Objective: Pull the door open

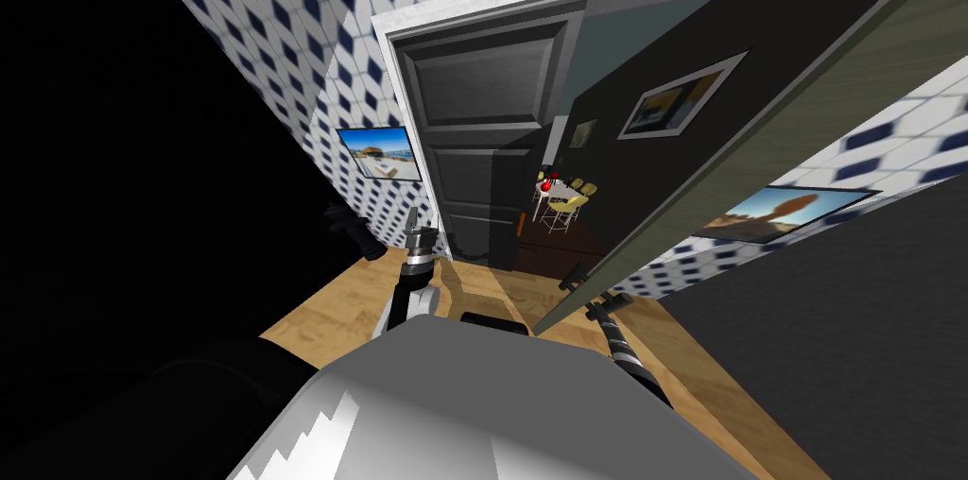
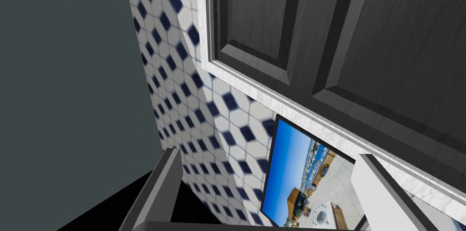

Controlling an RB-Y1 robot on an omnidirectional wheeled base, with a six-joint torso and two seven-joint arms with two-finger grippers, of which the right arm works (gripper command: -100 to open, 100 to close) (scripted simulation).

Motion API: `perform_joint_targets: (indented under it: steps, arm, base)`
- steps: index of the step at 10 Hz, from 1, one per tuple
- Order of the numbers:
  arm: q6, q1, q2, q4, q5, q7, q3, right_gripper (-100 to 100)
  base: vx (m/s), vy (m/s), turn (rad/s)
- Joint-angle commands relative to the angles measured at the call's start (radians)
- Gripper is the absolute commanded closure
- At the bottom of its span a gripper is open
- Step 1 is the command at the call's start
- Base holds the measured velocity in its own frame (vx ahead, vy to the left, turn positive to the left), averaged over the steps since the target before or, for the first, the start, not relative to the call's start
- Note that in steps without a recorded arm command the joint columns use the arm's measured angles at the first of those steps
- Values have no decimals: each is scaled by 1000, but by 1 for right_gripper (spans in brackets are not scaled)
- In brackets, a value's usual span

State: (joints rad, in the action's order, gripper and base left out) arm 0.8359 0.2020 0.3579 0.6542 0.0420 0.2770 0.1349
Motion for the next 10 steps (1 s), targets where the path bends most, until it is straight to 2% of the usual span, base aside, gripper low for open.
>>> perform_joint_targets:
  steps: [1, 6, 7, 10]
  arm:
    - [-1, -12, -5, 8, 13, -34, 5, 100]
    - [-1, -12, -5, 8, 13, -34, 5, 100]
    - [-4, 4, -1, 16, 5, -29, -8, 100]
    - [-4, 3, 0, 17, 7, -39, -12, 100]
  base:
    - [2, 5, -3]
    - [0, -1, 0]
    - [-39, -13, 20]
    - [-33, -23, 17]
